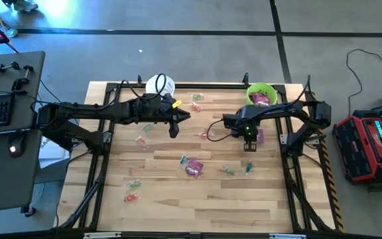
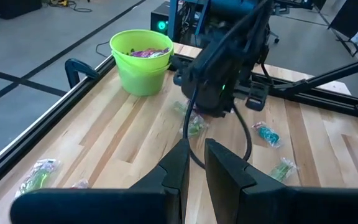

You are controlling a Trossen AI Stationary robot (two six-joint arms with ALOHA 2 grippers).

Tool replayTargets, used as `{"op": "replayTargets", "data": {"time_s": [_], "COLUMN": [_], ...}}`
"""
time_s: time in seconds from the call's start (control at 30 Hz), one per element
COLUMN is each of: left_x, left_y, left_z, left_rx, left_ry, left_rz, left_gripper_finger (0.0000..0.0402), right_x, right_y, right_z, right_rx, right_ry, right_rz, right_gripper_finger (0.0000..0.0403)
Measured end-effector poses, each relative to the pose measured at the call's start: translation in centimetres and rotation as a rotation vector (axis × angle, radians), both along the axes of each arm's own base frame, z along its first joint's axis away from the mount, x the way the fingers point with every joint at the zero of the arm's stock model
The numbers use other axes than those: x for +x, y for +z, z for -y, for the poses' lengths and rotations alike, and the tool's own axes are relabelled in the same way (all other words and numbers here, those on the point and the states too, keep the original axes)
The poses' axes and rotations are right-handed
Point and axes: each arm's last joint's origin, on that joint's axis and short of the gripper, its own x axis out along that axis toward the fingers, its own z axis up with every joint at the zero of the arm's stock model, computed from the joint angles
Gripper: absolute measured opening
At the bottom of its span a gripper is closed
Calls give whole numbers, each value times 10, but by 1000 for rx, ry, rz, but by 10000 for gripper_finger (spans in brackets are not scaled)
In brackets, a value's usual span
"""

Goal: Sort candy by brand, put in halloween buckets
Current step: Put the violet candy into the green bucket

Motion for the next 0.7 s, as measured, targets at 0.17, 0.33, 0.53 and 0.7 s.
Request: {"op": "replayTargets", "data": {"time_s": [0.17, 0.33, 0.53, 0.7], "left_x": [-1, -1, -1, -1], "left_y": [-2, -2, -2, -2], "left_z": [0, 0, 0, 0], "left_rx": [-16, -18, -19, -27], "left_ry": [6, 6, 5, 8], "left_rz": [-16, -18, -17, -14], "left_gripper_finger": [39, 39, 39, 39], "right_x": [3, -8, -26, -37], "right_y": [27, 62, 101, 122], "right_z": [-2, -6, -10, -9], "right_rx": [41, 30, -57, -190], "right_ry": [-92, -203, -388, -529], "right_rz": [141, 313, 558, 713], "right_gripper_finger": [0, 0, 0, 0]}}
